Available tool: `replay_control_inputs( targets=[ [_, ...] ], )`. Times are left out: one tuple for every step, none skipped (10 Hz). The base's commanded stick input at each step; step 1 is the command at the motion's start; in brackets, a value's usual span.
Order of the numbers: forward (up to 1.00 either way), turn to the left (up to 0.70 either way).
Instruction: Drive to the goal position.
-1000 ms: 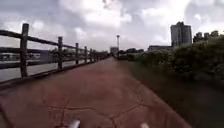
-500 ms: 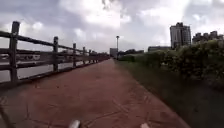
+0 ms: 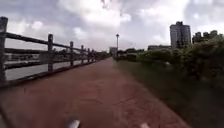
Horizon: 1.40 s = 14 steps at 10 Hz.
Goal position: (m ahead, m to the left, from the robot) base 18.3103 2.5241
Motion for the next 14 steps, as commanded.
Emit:
replay_control_inputs(
  targets=[
    [0.7,0.0],
    [0.7,0.0],
    [0.7,0.0],
    [0.7,0.0],
    [0.7,0.0],
    [0.7,0.0],
    [0.7,0.0],
    [0.7,0.0],
    [0.7,0.0],
    [0.7,0.0],
    [0.7,0.0],
    [0.7,0.0],
    [0.7,0.0],
    [0.7,0.0]
  ],
)
